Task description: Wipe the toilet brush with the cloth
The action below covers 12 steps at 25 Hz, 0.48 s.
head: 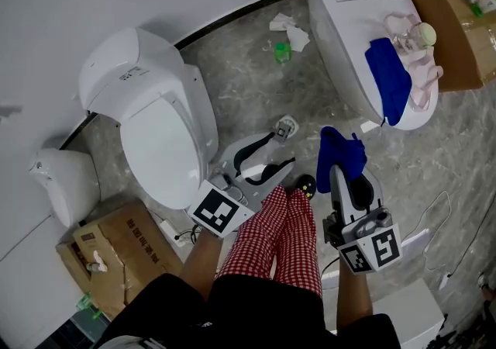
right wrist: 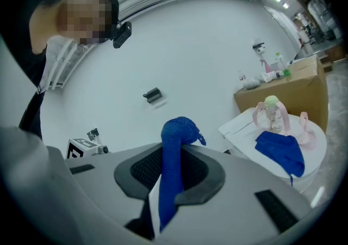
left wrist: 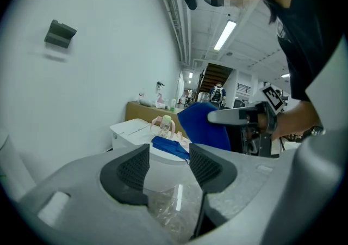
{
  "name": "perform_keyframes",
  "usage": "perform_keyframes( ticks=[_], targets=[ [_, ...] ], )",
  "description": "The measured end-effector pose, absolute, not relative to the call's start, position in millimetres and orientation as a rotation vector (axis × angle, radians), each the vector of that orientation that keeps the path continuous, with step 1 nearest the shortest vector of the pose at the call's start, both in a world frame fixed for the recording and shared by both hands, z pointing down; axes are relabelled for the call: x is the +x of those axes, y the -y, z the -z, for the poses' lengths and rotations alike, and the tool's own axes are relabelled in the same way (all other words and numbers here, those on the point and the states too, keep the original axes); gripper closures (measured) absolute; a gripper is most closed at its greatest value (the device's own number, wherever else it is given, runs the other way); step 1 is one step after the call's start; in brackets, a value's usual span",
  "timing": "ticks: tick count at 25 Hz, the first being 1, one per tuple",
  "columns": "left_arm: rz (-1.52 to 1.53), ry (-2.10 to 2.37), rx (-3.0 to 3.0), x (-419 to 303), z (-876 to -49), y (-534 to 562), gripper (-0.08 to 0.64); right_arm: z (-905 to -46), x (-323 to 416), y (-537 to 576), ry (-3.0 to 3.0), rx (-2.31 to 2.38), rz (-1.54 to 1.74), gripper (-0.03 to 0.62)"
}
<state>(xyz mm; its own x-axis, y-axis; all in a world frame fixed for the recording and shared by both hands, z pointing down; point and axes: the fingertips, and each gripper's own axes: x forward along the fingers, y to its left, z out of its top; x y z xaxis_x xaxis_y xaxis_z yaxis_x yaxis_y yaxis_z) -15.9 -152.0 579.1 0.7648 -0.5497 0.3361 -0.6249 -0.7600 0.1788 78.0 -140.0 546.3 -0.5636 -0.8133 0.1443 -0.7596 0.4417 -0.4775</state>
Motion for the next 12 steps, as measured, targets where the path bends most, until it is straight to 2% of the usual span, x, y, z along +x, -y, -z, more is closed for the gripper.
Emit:
perform_keyframes(
  ticks=[12],
  targets=[
    [-0.416, 0.823, 2.660, -10.8, -638.6, 139.0, 0.331, -617.2, 70.5, 137.1, -2.620, -1.414, 0.782, 0.523]
  ],
)
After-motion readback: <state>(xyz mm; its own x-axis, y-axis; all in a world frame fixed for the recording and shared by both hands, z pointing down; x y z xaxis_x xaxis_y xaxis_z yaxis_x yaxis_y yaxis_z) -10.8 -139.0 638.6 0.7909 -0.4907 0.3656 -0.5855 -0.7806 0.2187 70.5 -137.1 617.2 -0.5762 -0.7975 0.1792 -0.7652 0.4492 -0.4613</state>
